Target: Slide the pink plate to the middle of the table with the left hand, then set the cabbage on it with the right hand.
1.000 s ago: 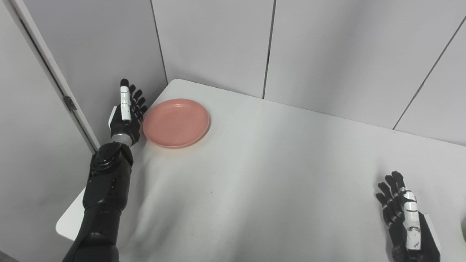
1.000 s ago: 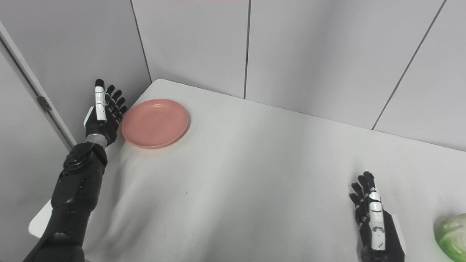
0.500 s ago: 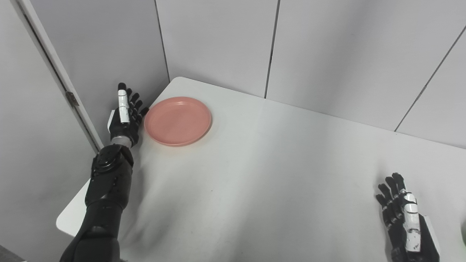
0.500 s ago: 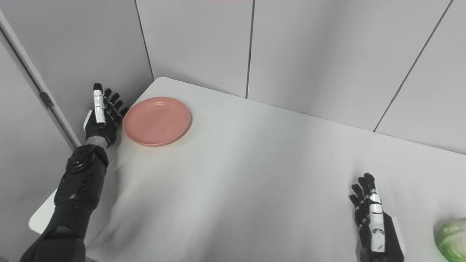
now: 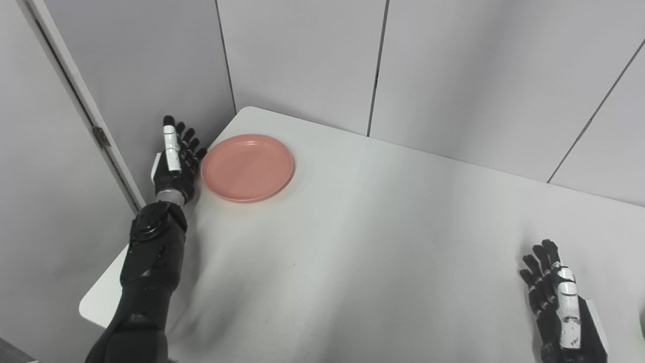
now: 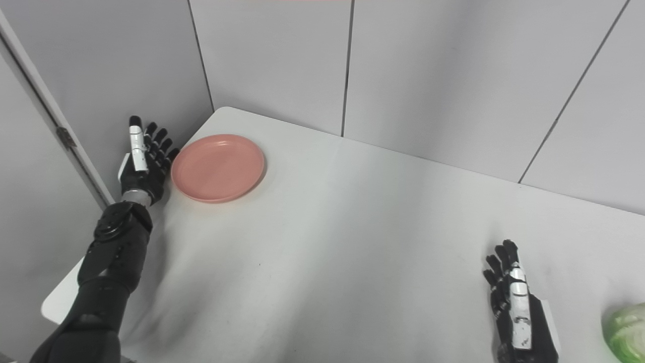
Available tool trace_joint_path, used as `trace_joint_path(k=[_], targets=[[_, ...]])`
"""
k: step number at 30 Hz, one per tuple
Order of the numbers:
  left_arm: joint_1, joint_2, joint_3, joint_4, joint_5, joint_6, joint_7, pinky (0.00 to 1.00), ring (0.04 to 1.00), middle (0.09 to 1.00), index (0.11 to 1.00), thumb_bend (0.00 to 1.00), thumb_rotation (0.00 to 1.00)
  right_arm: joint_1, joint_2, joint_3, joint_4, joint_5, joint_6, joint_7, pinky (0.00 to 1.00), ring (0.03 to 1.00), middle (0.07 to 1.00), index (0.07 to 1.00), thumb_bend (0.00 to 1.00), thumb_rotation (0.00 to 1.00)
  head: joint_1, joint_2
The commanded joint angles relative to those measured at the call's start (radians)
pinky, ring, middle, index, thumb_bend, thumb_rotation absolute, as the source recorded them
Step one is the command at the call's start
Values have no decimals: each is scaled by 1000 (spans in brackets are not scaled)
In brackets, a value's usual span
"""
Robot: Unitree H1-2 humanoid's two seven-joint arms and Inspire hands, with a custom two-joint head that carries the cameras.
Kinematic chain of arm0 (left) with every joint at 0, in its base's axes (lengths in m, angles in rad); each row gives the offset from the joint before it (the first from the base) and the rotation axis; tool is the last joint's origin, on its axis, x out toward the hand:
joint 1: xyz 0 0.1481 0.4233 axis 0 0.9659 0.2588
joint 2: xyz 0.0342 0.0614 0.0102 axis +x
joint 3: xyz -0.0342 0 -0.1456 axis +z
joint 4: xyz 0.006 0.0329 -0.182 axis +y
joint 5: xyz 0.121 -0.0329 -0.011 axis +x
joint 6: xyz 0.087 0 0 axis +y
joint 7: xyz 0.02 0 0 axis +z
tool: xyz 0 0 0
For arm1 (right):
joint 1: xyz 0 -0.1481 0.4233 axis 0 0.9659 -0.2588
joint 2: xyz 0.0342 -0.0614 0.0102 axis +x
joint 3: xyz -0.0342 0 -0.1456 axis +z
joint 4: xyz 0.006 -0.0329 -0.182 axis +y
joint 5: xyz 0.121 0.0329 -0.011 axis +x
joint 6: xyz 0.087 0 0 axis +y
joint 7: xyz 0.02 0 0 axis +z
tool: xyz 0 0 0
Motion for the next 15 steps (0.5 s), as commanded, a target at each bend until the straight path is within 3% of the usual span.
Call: trace_joint_path(k=[1,8,15], targets=[[1,-14,-28,-33,18,14,-1,966,961,956,967,804,991,-16,0,-2,-33,-2,-9,-2,1000,1000,1000,1000,353,1000,-3,3],[15,-42,-60,-76,9,28,-10,954,956,941,934,831,940,-12,3,0,-35,1,-13,4,1000,1000,1000,1000,365,1000,-24,13],[29,-57,-115,-121,23,14,-43,949,949,943,934,824,967,-15,8,-2,-22,2,-22,3,1000,1000,1000,1000,398,1000,-40,19]])
